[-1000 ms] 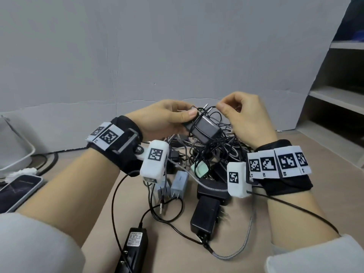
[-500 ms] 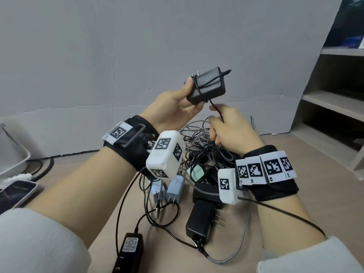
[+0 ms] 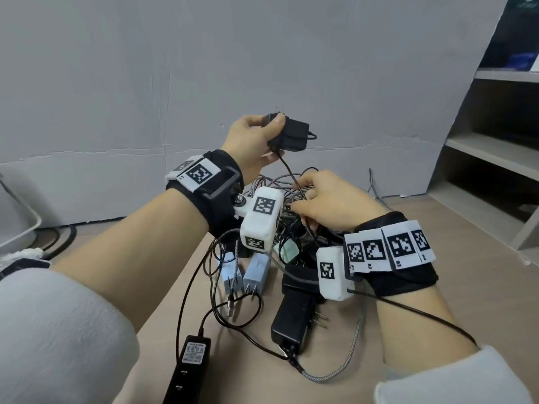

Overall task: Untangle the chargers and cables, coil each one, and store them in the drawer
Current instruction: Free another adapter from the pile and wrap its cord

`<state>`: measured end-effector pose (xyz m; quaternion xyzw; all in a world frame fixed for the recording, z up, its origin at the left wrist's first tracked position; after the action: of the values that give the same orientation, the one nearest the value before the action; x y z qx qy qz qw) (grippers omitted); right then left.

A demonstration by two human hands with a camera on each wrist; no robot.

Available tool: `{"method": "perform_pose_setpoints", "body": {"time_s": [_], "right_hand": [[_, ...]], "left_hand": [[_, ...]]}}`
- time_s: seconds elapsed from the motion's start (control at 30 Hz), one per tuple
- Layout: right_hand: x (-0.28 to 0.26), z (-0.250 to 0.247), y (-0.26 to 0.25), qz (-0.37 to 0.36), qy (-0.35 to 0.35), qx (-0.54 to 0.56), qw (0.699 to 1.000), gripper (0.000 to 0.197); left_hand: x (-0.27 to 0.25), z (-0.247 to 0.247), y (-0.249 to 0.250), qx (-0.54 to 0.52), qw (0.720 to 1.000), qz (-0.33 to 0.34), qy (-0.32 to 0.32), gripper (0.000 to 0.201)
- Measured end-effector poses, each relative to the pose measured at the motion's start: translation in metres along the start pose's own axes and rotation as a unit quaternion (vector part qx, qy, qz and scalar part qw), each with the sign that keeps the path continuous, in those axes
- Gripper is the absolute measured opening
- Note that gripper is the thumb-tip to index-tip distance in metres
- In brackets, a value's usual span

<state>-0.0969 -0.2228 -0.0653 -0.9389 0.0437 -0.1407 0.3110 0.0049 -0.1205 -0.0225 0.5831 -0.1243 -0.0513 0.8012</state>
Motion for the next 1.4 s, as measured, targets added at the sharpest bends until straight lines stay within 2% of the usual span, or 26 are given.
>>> {"method": "perform_pose_setpoints", "body": {"time_s": [0.1,0.2,0.27,0.33,0.43,0.53,0.63,0.8,0.9,1.0,1.07,1.2,1.3,1.4], "right_hand": [[0.001,-0.01,-0.004,-0.014,0.025,-0.01,1.0,0.015],[-0.004,-0.015,-0.015,-0.046,0.027,0.04,0.998,0.024],[-0.007,-0.02,-0.024,-0.074,0.038,0.088,0.993,0.03],[-0.007,-0.033,-0.03,-0.108,0.095,0.105,0.984,0.023],[-0.006,-0.061,-0.024,-0.117,0.215,0.139,0.96,0.008],[-0.007,-0.081,-0.003,-0.088,0.293,0.172,0.937,0.013],[-0.008,-0.089,0.011,-0.066,0.305,0.201,0.929,0.012],[-0.007,-0.088,0.01,-0.085,0.299,0.209,0.927,0.013],[-0.005,-0.086,0.013,-0.075,0.299,0.201,0.93,0.015],[-0.002,-0.083,0.02,-0.061,0.29,0.187,0.937,0.019],[0.0,-0.08,0.022,-0.06,0.28,0.176,0.942,0.02],[0.007,-0.074,0.027,-0.056,0.267,0.154,0.949,0.016],[0.016,-0.06,0.037,-0.024,0.232,0.111,0.966,0.02],[0.02,-0.044,0.038,-0.005,0.18,0.078,0.981,0.031]], "left_hand": [[0.006,-0.01,0.007,0.045,0.997,0.062,0.027,0.024],[0.009,-0.012,0.011,0.135,0.983,0.12,0.021,0.025],[0.009,-0.006,0.01,0.202,0.969,0.138,-0.014,0.026],[0.005,0.004,0.006,0.26,0.952,0.139,-0.077,0.025],[-0.007,0.017,-0.004,0.318,0.923,0.121,-0.181,0.021],[-0.014,0.016,-0.012,0.307,0.921,0.073,-0.228,0.029],[-0.017,0.011,-0.017,0.274,0.927,0.017,-0.255,0.047],[-0.031,0.01,-0.026,0.27,0.903,-0.052,-0.329,0.027],[-0.037,0.015,-0.027,0.232,0.903,-0.073,-0.354,0.027],[-0.037,0.017,-0.026,0.192,0.91,-0.087,-0.358,0.032],[-0.038,0.016,-0.024,0.162,0.915,-0.099,-0.357,0.042],[-0.042,0.02,-0.011,0.054,0.931,-0.104,-0.345,0.057],[-0.031,0.021,0.001,-0.059,0.955,-0.094,-0.275,0.049],[-0.016,0.015,-0.001,-0.087,0.976,-0.1,-0.175,0.036]]}}
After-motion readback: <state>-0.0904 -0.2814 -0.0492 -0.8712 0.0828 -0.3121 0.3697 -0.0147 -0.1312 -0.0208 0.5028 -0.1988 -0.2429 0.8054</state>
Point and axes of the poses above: each hand's wrist, its own x-axis towards the middle knuckle, its own z-axis out of the palm, y = z × x, the point moved 9 cm from there along x, towards the middle knuckle, and after that the axes turned 7 degrees about y, right-handed, at the moved point
